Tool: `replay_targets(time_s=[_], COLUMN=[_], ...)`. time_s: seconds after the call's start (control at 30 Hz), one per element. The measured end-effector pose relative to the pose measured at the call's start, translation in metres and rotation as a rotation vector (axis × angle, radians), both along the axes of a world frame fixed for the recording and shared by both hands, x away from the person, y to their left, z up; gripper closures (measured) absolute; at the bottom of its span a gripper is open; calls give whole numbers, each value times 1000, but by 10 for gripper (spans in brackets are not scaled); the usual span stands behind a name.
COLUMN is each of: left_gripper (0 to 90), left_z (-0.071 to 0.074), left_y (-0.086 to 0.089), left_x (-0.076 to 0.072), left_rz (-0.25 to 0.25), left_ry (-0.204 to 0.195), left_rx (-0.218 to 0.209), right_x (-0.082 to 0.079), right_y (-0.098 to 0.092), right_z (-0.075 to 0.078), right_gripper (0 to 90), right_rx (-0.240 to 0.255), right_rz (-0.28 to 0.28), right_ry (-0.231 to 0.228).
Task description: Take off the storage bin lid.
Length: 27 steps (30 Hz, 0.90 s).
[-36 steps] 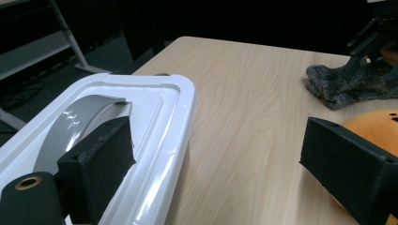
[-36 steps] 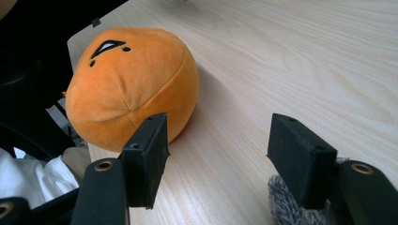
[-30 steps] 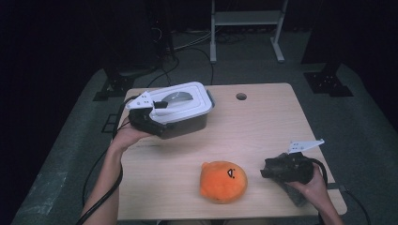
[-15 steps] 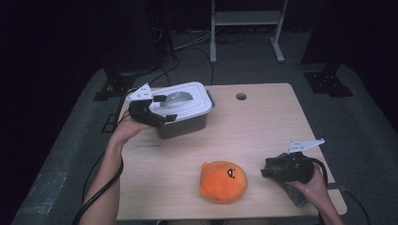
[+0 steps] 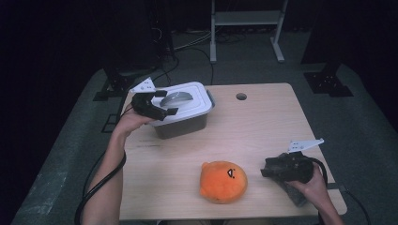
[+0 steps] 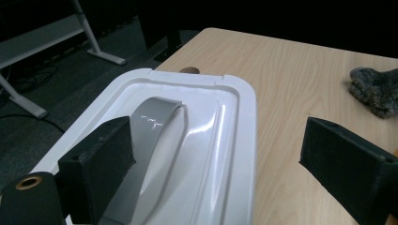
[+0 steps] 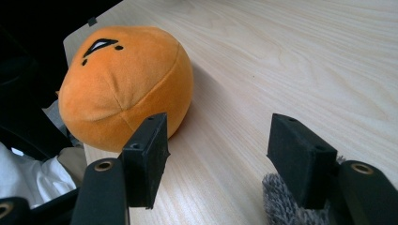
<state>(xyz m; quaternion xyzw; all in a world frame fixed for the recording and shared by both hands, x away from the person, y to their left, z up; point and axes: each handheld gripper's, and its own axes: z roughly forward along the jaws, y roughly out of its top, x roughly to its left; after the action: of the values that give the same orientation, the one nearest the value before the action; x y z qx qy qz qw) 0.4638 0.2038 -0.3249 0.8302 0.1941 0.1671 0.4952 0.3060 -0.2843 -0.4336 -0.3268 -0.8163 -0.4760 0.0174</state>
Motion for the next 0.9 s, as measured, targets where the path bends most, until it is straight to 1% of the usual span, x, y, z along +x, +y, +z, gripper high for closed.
replay_targets(time_s=[0.07, 0.17, 0.27, 0.37, 0.43, 0.47, 0.57, 0.6, 0.7, 0.77, 0.83, 0.9], left_gripper=[93, 93, 93, 93, 99, 132, 132, 132, 144, 154, 225, 232], left_z=[0, 0, -1, -1, -1, -1, -2, -3, -3, -4, -5, -6], left_y=[-2, -4, -4, -4, -4, -4, -5, -7, -9, -11, -12, -12], left_x=[3, 9, 14, 18, 23, 23, 25, 28, 29, 34, 36, 39], left_rz=[-1, 3, 9, 11, 13, 10, 10, 10, 9, 11, 8, 30], left_ry=[-3, -6, -4, 5, 14, 13, 17, 17, 18, 28, 35, 37], left_rx=[2, 20, 23, 27, 31, 28, 25, 41, 39, 51, 61, 67], right_x=[0, 0, 0, 0, 1, 1, 1, 1, 1, 1, 1, 1], right_y=[0, 0, 0, 0, -1, -1, -1, 0, 0, 0, 0, 0], right_z=[0, -1, -1, -1, -1, -1, -1, -2, -2, -2, -2, -2], right_gripper=[372, 372, 372, 372, 372, 372, 372, 372, 372, 372, 372, 372], right_rx=[2, -1, -1, 1, 1, 2, 2, 2, 1, 3, 3, 4], right_rz=[0, 3, 5, 5, 4, 4, 5, 5, 6, 9, 10, 11], right_ry=[1, -2, -2, -2, -1, -1, 1, 4, 5, 3, 4, 6])
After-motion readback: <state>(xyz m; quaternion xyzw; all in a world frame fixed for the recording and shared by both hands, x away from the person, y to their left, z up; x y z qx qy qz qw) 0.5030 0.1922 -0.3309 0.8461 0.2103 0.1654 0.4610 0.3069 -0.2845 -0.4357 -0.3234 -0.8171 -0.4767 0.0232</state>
